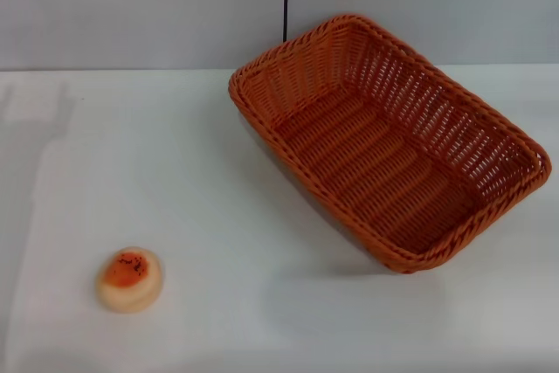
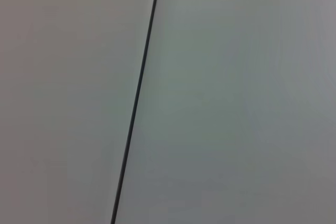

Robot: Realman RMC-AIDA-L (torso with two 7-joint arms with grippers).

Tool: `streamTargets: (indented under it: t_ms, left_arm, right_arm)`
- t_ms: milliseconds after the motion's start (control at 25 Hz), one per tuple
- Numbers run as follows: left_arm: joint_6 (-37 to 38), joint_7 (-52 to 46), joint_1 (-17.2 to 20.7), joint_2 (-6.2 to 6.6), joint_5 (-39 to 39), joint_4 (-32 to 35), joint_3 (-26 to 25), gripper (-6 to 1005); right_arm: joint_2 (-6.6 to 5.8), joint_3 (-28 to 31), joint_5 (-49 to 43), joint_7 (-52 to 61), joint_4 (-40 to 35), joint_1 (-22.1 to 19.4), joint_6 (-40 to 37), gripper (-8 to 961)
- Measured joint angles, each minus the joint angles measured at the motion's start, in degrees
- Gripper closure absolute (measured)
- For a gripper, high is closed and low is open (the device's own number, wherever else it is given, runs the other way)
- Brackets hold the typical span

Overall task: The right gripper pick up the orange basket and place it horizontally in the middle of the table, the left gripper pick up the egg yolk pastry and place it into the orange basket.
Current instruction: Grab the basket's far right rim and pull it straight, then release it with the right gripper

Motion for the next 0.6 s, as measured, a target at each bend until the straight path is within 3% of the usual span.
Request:
streamTargets:
  t_ms: [320,600]
  left_arm:
    - [-1.78,-0.29,-0.98,0.06,0.0,-0.01,-1.99,200]
    - [-2.25,-0.55,-0.84,-0.02,0.0,-0.37,-2.3,202]
  right_arm:
    - [-0.28,-1.47,-0.26,-0.07,-0.42,1.06,0.29,561]
    - [-0.31,-9.58,-0.44,2.23,-4.35,0.65,0.11,545]
